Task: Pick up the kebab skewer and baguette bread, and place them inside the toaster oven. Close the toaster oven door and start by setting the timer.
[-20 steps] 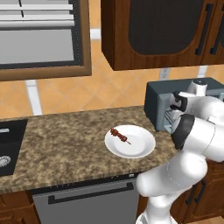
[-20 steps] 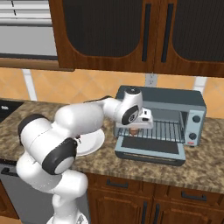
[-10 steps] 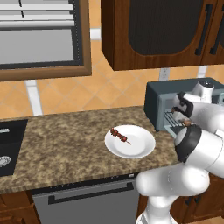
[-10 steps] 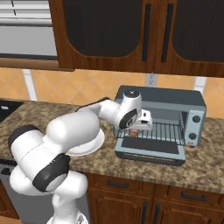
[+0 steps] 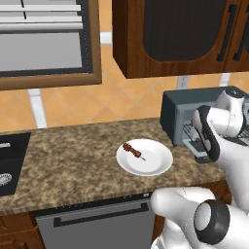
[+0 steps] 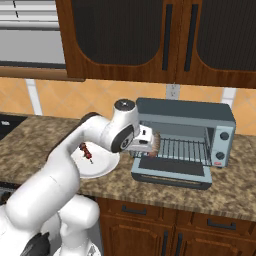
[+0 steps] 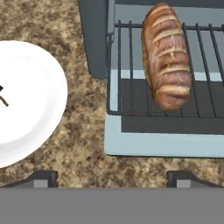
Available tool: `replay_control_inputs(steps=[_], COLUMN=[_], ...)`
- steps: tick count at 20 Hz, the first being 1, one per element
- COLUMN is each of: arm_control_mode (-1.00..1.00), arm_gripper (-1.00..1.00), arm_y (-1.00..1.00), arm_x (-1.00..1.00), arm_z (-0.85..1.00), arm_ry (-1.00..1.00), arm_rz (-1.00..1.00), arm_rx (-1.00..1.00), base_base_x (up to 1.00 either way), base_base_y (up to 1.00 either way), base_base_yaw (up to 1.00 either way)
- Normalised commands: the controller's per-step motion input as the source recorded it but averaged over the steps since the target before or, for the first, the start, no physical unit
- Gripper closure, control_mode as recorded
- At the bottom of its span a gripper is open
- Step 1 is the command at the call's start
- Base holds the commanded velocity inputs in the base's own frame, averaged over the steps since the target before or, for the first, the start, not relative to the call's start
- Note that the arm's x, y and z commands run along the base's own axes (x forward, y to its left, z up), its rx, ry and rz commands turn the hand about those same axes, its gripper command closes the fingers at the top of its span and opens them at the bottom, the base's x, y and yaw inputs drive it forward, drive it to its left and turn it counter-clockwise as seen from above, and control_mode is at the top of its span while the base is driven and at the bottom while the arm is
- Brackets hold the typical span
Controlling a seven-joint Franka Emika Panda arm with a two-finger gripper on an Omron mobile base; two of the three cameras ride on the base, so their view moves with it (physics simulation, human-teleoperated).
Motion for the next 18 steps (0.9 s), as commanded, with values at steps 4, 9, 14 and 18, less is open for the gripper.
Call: replay_control_inputs(steps=[4,9,14,18], arm_control_mode=[-1.00,-1.00,-1.00,-1.00], arm_gripper=[-1.00,-1.00,-1.00,-1.00], arm_y=[1.00,1.00,0.97,0.77], arm_x=[-0.36,0.41,0.83,0.87], arm_z=[0.00,-0.04,-0.22,-0.44], arm_ry=[0.00,0.04,0.10,0.16], arm_rz=[0.14,0.27,0.21,0.12], arm_rx=[-0.01,0.02,0.06,0.05], base_base_x=[0.00,0.00,0.00,0.00], base_base_y=[0.00,0.00,0.00,0.00], base_base_yaw=[0.00,0.00,0.00,0.00])
